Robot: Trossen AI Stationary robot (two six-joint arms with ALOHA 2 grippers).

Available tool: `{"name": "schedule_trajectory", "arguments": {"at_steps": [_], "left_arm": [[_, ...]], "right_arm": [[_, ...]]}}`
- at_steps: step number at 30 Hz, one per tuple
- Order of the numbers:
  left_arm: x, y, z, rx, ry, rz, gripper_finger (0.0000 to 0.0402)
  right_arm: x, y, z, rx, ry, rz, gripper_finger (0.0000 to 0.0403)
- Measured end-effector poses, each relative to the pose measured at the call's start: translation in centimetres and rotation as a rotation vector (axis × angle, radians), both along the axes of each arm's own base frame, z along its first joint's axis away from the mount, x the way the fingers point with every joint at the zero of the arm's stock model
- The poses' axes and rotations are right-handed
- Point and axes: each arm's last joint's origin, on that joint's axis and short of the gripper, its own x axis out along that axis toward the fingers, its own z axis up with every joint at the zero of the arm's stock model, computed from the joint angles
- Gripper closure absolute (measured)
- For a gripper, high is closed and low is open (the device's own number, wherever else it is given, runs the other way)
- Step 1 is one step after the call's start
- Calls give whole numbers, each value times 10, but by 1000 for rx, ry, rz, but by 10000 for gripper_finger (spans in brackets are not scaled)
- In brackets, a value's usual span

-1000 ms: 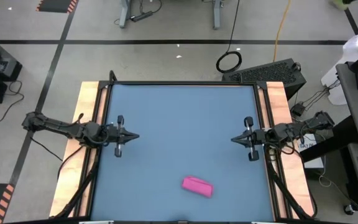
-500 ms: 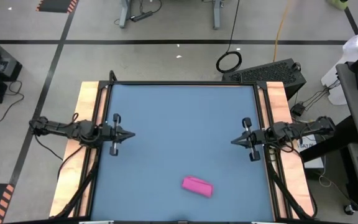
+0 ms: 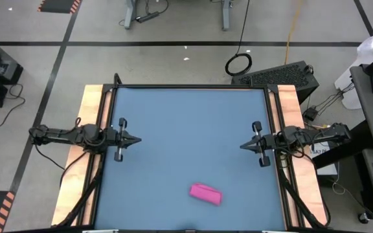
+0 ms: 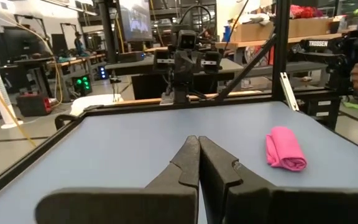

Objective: Roll towel into tight, uniform cylinder
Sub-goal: Return to Home Position

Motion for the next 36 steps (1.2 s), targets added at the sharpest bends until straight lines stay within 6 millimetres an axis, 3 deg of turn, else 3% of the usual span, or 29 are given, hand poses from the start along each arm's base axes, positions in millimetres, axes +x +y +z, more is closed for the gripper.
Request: {"name": "schedule_trajectory", "arguments": {"at_steps": [36], "left_arm": [[1, 0, -2, -3, 16, -2, 398]], "right_arm": [[-1, -6, 2, -4, -30, -34, 402]]}}
